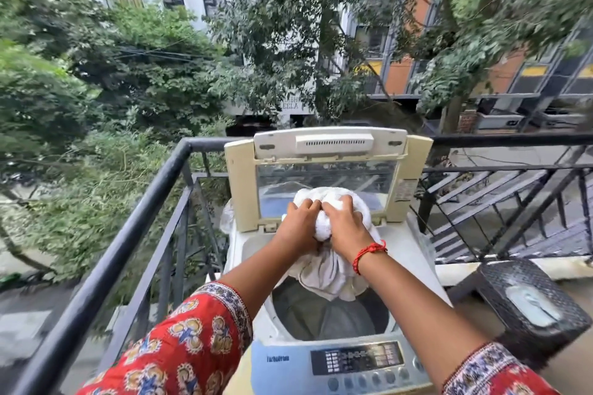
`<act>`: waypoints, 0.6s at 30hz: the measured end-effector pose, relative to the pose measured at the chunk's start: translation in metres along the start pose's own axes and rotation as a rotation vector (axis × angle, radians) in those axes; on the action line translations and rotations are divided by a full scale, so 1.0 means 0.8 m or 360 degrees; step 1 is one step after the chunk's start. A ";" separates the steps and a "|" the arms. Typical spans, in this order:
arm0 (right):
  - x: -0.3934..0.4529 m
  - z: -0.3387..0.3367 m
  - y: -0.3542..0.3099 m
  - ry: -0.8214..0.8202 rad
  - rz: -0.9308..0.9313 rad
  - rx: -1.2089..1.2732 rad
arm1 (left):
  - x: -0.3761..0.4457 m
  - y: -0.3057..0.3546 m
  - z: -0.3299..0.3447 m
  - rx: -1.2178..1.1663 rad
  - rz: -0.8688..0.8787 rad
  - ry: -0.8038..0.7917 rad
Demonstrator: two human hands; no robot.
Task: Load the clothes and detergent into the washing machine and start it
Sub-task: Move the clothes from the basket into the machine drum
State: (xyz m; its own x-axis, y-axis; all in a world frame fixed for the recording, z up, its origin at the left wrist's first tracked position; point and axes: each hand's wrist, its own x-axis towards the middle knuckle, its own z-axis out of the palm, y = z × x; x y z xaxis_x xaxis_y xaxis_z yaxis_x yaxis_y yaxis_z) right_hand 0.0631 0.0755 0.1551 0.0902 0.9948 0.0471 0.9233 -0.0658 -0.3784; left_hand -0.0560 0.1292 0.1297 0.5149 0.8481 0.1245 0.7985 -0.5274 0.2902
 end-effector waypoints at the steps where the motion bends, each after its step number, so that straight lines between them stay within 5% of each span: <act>1: 0.003 0.006 0.000 -0.0017 -0.0005 -0.0007 | 0.000 -0.004 0.003 0.0005 -0.0023 -0.0021; 18: 0.031 0.074 0.071 -0.0328 -0.0114 -0.0009 | 0.000 0.005 0.076 0.0026 -0.0208 -0.0167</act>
State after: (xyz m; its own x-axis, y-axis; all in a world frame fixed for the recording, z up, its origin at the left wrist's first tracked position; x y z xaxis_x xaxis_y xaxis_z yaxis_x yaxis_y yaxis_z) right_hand 0.0956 0.1010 0.0805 -0.0536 0.9917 -0.1168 0.9268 0.0059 -0.3756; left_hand -0.0336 0.1238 0.0733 0.4356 0.9001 -0.0133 0.8653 -0.4146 0.2818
